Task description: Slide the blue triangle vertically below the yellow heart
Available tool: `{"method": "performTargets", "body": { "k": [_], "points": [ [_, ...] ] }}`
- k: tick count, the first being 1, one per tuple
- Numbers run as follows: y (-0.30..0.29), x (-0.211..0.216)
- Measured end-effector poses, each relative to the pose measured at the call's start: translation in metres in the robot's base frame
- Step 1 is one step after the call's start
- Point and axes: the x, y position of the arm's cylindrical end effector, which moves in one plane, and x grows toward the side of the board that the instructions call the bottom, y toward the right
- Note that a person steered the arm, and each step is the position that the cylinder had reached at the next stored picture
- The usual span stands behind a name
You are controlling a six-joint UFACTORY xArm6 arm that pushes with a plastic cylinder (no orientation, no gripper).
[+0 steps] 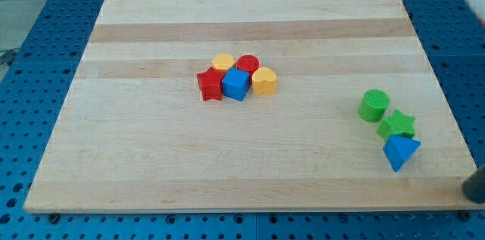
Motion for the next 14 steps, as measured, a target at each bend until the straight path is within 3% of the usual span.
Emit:
{"method": "performTargets", "body": {
  "k": [2,4,7,8,9,10,11,14],
  "points": [
    [-0.046,-0.033],
    [-0.070,-0.035],
    [-0.184,-0.102],
    [-0.195,-0.073],
    [-0.142,0.000],
    [-0.055,-0.002],
    [-0.040,-0.061],
    [-0.115,-0.082]
  ]
}}
